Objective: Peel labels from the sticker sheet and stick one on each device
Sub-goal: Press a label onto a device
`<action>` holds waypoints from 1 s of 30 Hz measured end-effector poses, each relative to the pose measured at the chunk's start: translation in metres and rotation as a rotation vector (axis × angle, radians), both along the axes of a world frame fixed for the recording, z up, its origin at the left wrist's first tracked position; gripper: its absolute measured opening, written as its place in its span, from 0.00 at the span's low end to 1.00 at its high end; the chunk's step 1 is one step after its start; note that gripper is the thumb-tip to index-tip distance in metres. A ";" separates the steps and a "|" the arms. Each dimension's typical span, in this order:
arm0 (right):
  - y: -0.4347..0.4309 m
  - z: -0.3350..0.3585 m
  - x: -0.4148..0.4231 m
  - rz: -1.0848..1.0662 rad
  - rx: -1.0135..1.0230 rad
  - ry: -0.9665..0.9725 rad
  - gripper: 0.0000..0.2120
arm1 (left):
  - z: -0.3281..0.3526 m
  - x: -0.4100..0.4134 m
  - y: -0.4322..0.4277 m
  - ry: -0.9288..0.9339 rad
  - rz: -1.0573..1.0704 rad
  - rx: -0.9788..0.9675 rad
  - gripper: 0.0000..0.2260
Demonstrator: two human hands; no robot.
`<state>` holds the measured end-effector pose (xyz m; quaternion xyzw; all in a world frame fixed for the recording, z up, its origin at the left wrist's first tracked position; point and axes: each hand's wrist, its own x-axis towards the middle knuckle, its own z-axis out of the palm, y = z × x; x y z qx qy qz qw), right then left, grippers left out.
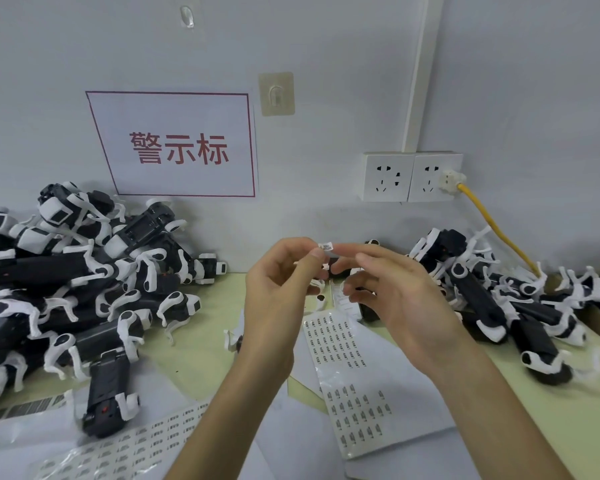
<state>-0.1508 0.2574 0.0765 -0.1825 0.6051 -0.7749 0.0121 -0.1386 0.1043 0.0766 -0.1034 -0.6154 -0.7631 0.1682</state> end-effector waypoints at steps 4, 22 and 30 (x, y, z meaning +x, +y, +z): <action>-0.001 0.000 0.000 -0.084 0.042 0.008 0.11 | 0.000 0.000 0.000 0.077 0.028 -0.094 0.06; 0.011 0.009 0.008 -0.508 0.677 0.543 0.08 | -0.011 -0.004 -0.006 0.329 0.309 -0.893 0.05; 0.009 0.004 0.005 -0.489 0.768 0.556 0.13 | -0.019 -0.019 -0.022 0.168 0.405 -0.772 0.06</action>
